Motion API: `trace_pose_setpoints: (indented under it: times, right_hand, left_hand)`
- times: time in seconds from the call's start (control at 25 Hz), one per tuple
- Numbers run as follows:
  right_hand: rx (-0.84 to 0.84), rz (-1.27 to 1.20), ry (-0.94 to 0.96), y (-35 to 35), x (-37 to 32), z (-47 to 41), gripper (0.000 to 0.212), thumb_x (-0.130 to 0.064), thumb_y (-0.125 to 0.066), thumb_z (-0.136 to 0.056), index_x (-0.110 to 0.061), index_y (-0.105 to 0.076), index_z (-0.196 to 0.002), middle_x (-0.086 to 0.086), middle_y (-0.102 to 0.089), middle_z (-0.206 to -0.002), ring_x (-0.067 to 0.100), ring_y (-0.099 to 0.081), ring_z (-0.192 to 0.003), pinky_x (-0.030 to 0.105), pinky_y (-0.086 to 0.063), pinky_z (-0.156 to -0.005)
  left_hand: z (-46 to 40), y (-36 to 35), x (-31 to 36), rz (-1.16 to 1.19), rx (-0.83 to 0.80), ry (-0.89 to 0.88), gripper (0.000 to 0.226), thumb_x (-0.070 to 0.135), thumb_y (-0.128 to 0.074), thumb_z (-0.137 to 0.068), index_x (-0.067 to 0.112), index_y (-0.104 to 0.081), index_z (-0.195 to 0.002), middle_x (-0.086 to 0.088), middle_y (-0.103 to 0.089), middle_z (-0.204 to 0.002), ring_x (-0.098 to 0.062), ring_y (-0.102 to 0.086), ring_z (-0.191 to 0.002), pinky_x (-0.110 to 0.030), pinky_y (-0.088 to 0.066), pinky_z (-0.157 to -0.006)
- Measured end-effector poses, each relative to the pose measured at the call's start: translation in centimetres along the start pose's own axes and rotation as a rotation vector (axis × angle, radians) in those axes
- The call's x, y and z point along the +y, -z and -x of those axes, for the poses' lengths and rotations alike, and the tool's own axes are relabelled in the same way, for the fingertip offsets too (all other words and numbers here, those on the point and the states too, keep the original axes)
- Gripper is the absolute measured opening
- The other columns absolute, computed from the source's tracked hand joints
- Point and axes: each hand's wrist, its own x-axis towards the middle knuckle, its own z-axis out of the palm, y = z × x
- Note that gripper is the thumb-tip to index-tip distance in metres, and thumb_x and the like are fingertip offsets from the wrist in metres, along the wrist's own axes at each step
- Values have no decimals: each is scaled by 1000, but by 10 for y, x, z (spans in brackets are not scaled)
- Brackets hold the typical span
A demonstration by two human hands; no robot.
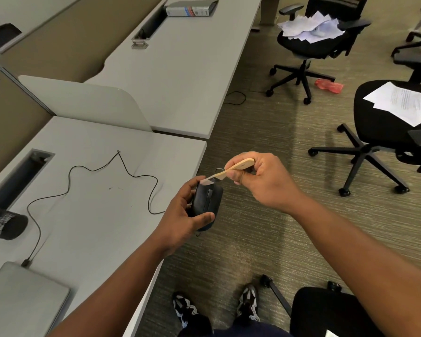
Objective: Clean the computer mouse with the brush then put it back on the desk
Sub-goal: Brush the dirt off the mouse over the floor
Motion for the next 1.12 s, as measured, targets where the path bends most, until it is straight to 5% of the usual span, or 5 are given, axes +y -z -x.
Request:
trace_pose_setpoints:
  times: [0.2, 0.44, 0.8, 0.96, 1.12]
  right_hand:
    - [-19, -9, -81, 15, 11, 3, 12, -16, -75, -93, -28, -77, -91, 8, -75, -84, 38, -70, -87, 60, -60, -79]
    - [83, -384, -158, 7, 9, 7, 8, -7, -73, -93, -11, -76, -99, 27, -72, -96, 24, -68, -83, 36, -63, -77]
    - [155, -446, -166, -16, 15, 27, 4, -6, -71, -94, -9, -71, -97, 19, -77, -86, 22, -74, -76, 32, -62, -70]
    - [200, -430, -87, -10, 10, 21, 9, -9, -71, -96, -17, -75, -99, 22, -74, -85, 28, -67, -73, 45, -58, -70]
    - [48, -115, 44, -4, 11, 19, 14, -15, -70, -97, -16, -79, -108, -13, -66, -62, 3, -48, -48, 18, -37, -48]
  left_hand:
    - [2, 2, -5, 24, -10, 11, 83, -2, -79, -87, 51, -47, -143, 2, -53, -146, -29, -63, -121, -34, -64, -79]
    - [-1, 8, -8, 182, -17, 66, 82, 15, -88, -79, 46, -49, -144, -5, -53, -146, -35, -60, -126, -41, -63, -88]
    - [-8, 4, -3, 700, 46, 130, 72, -1, -64, -85, 27, -51, -151, -17, -64, -138, -29, -71, -111, -37, -65, -75]
    - [-8, 4, -2, 767, 59, 162, 66, 0, -62, -87, 23, -52, -149, -20, -64, -140, -35, -71, -110, -42, -66, -74]
    - [-10, 3, 3, 810, 20, 162, 64, 4, -59, -90, 20, -48, -151, -24, -60, -143, -41, -73, -107, -46, -65, -82]
